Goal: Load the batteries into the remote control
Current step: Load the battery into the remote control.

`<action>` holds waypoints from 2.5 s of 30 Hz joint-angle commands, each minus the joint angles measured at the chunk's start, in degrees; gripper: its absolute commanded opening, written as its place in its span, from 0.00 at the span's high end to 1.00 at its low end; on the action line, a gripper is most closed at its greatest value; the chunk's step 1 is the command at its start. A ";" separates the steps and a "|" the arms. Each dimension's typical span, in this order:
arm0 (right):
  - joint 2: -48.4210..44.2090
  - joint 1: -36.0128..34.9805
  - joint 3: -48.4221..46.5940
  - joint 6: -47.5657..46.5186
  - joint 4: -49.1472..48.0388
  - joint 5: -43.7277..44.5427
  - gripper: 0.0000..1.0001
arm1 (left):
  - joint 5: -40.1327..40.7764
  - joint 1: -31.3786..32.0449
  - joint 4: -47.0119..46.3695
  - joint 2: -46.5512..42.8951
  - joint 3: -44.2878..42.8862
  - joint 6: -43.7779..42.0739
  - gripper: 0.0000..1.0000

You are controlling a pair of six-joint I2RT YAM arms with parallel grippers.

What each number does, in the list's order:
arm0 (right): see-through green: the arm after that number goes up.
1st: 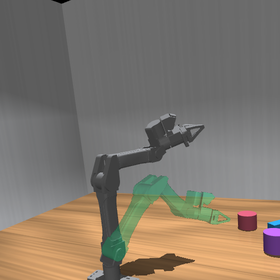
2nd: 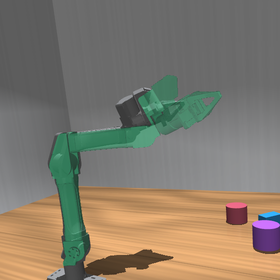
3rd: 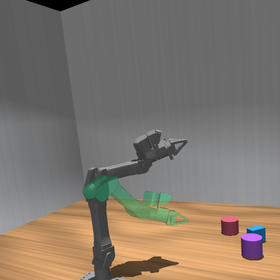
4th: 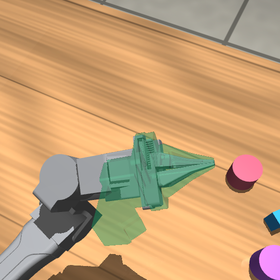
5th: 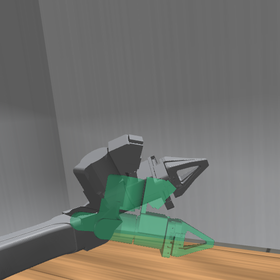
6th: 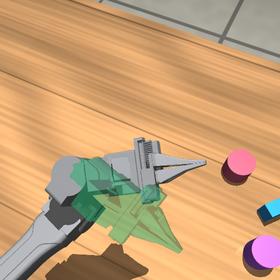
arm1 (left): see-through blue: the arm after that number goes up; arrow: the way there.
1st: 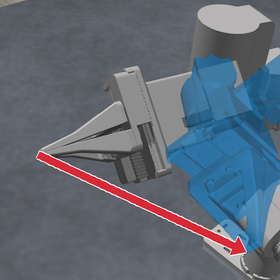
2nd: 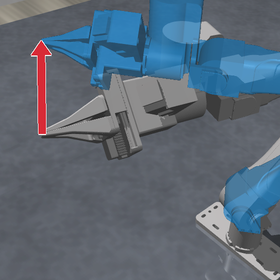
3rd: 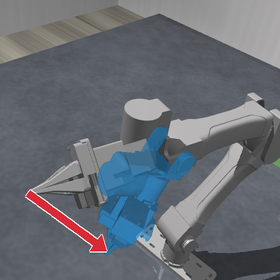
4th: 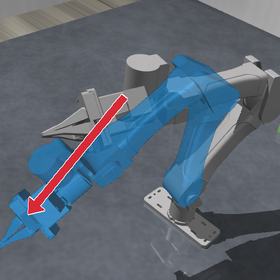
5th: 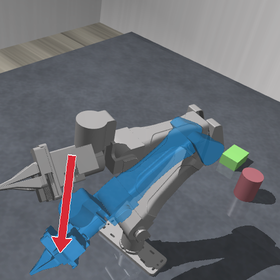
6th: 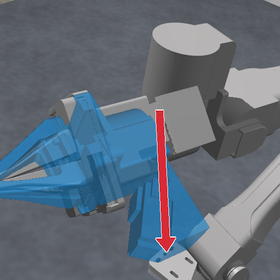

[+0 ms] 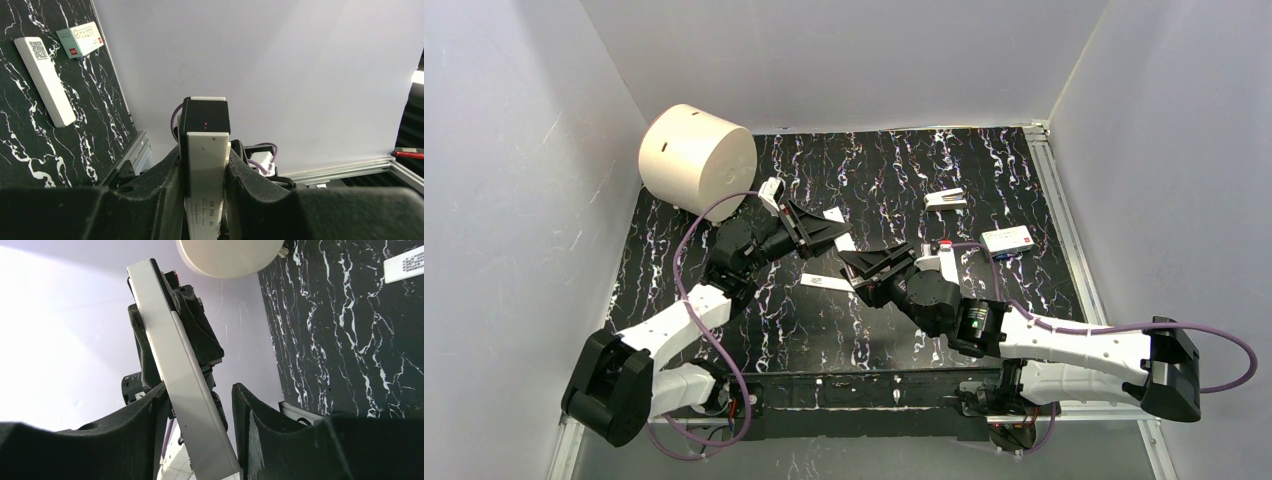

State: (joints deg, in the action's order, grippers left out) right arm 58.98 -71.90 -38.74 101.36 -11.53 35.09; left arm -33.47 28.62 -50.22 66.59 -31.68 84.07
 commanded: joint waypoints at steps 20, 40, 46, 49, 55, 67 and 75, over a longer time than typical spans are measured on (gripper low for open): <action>-2.44 0.50 -0.40 -13.08 -2.91 -1.29 0.03 | -0.45 0.24 4.15 -7.69 -2.68 0.57 1.00; -6.85 0.47 4.07 -22.13 -11.04 -3.41 0.26 | -0.47 0.20 4.73 -7.48 -3.68 1.08 1.00; -5.49 0.53 2.69 -24.76 -10.12 -4.48 0.41 | -0.53 0.14 5.04 -7.13 -4.38 0.83 1.00; -4.96 0.53 1.93 -26.03 -8.44 -4.54 0.45 | -0.54 0.19 5.25 -7.16 -4.65 0.76 1.00; -5.32 0.54 2.28 -28.04 -6.20 -3.55 0.52 | -0.65 0.05 6.56 -7.99 -5.30 0.57 1.00; -3.17 0.53 0.75 -44.16 -5.66 -6.15 0.67 | -0.72 -0.41 8.68 -8.35 -6.52 4.19 1.00; -4.91 0.55 -6.61 -46.48 1.62 -5.80 0.23 | 0.86 -0.66 15.41 -11.69 -5.03 -4.85 1.00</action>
State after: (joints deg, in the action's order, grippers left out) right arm 55.13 -71.26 -39.83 60.40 -16.56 29.34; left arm -33.26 28.08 -36.99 58.96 -35.14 83.94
